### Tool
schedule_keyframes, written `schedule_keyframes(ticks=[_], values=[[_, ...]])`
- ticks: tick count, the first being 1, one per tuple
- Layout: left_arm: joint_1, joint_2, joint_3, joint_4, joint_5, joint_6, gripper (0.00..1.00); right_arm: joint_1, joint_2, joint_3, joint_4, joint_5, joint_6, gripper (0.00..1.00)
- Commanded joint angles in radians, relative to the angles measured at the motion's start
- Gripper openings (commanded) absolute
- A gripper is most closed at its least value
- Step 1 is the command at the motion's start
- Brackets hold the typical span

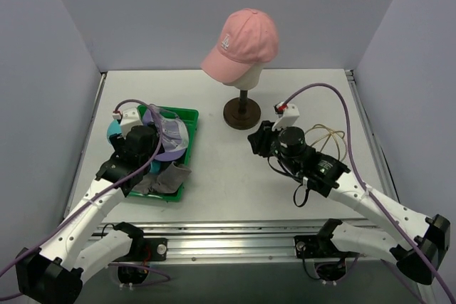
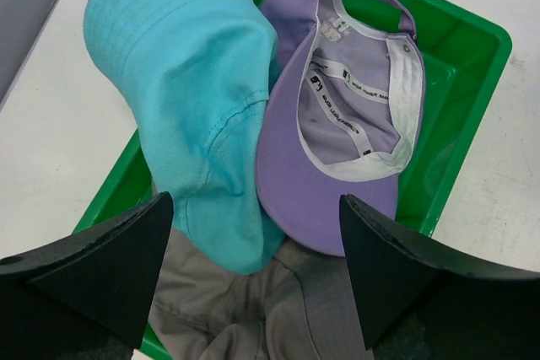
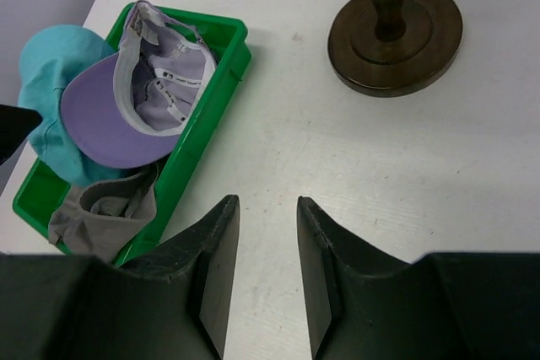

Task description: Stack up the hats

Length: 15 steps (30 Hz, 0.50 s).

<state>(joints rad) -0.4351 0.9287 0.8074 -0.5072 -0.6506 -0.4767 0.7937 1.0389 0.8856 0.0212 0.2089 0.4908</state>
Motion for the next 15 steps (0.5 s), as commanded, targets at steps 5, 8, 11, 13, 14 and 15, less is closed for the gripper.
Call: schedule_keyframes(ticks=[5,8,11,13,14,15], values=[[0.021,0.007,-0.112,0.200,0.149,-0.062,0.79,0.045,-0.155,-0.099,0.112,0.007,-0.009,0.31],[0.022,0.004,-0.134,0.231,0.190,-0.091,0.70,0.045,-0.204,-0.120,0.094,0.014,-0.031,0.31],[0.021,0.013,-0.160,0.266,0.207,-0.129,0.70,0.045,-0.253,-0.134,0.086,0.003,-0.031,0.31],[0.024,0.025,-0.174,0.306,0.229,-0.146,0.69,0.047,-0.283,-0.148,0.094,-0.003,-0.032,0.31],[0.022,0.042,-0.172,0.308,0.232,-0.152,0.67,0.045,-0.289,-0.151,0.095,-0.005,-0.032,0.31],[0.022,0.050,-0.169,0.311,0.230,-0.161,0.67,0.045,-0.296,-0.152,0.089,-0.005,-0.032,0.32]])
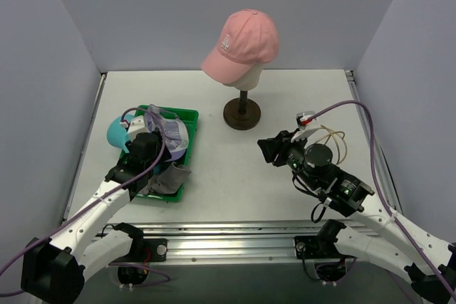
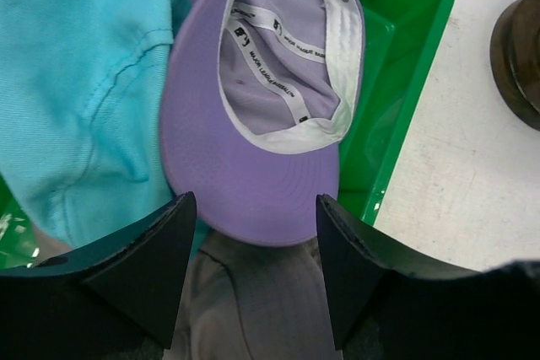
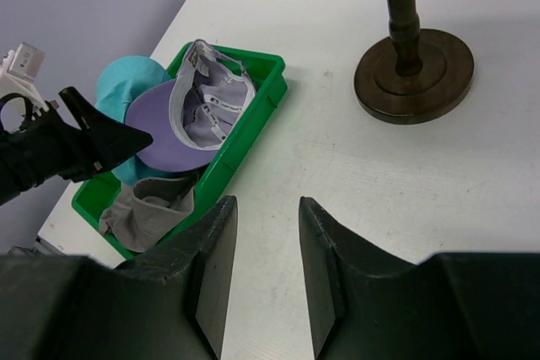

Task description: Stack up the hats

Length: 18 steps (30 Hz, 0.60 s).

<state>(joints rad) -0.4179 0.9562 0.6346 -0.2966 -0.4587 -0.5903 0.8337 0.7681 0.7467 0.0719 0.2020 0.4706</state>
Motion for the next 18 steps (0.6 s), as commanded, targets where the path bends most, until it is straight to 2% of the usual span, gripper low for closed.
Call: schedule_keyframes(ticks=[1,8,18], values=[[0.005,0.030,0.002,0.105,0.040,-0.051,0.67,0.005,-0.029,-0.013,0.034,0.001,-0.012,0.32],[0.010,0.061,-0.013,0.082,-0.041,-0.089,0.67,0.007,-0.053,-0.026,0.032,-0.001,-0.012,0.33],[0.018,-0.017,-0.069,0.065,-0.074,-0.111,0.70,0.007,-0.010,-0.032,0.063,-0.021,-0.007,0.33]])
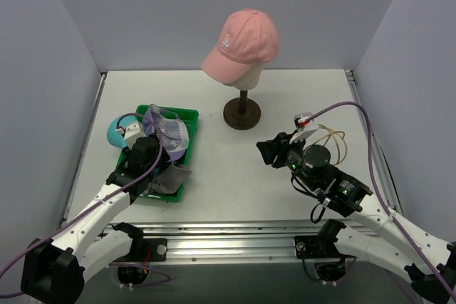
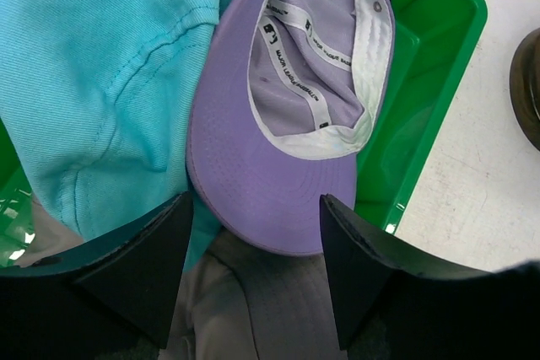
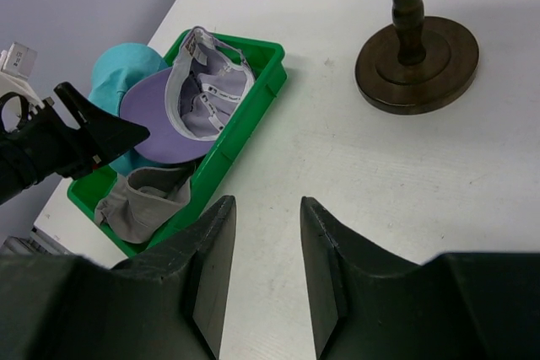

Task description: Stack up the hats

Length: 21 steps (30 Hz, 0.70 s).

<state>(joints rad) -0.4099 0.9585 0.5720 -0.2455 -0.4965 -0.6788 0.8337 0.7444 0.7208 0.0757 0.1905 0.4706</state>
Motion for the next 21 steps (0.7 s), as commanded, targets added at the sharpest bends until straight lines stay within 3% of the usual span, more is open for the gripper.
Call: schedule_keyframes(ticks=[1,10,17,21], values=[[0.013,-0.012,-0.014,0.015,-0.039,-0.024,0.71,0.005,0.015,-0.006,0.062,-0.011,-0.007,0.33],[0.039,0.061,-0.049,0.139,-0.002,-0.021,0.71,0.007,0.038,0.002,0.068,-0.017,-0.009,0.33],[0.046,0.120,-0.024,0.287,0.078,0.076,0.56,0.008,0.027,0.002,0.065,-0.017,-0.012,0.33],[0.043,0.112,0.017,0.279,0.127,0.192,0.39,0.008,0.019,0.000,0.065,-0.014,-0.013,0.33]])
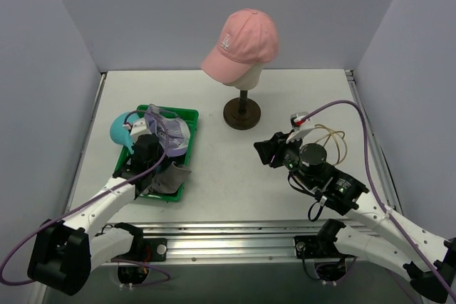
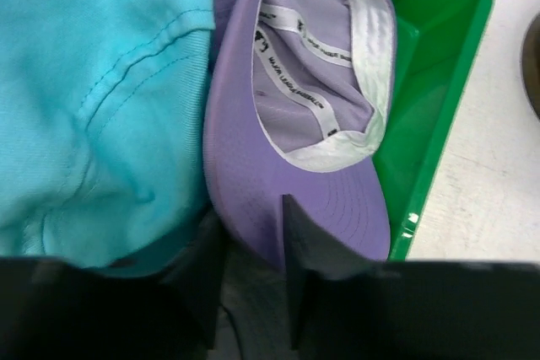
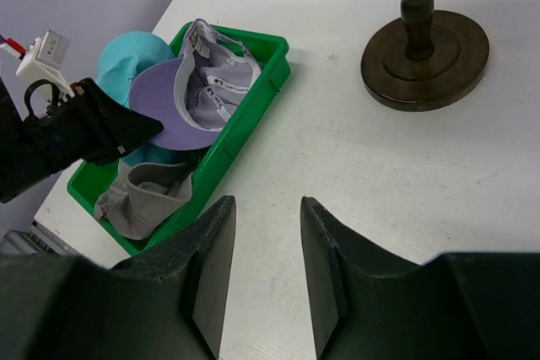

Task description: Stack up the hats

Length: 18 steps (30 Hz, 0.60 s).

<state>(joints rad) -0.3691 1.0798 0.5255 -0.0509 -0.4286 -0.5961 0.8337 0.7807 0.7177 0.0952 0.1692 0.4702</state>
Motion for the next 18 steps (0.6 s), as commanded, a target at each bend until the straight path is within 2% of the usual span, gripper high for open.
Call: schedule_keyframes(ticks=[1,4,9,15,18], values=[[0.002,-0.023,0.070,0.086,0.079,0.123,0.30,0.010,-0.017,0.003,0.044,0.007,-0.013,0.33],[-0.001,-0.076,0.082,0.088,0.119,0.185,0.17,0.010,-0.012,0.006,0.049,0.012,-0.010,0.33],[-0.004,-0.158,0.139,-0.007,0.149,0.281,0.03,0.010,0.014,0.035,0.057,0.003,-0.005,0.33],[-0.007,-0.254,0.200,-0.072,0.312,0.407,0.02,0.012,0.060,0.164,0.067,-0.036,-0.033,0.35],[-0.010,-0.311,0.247,-0.102,0.370,0.421,0.02,0.013,0.095,0.233,0.072,-0.077,-0.129,0.39]])
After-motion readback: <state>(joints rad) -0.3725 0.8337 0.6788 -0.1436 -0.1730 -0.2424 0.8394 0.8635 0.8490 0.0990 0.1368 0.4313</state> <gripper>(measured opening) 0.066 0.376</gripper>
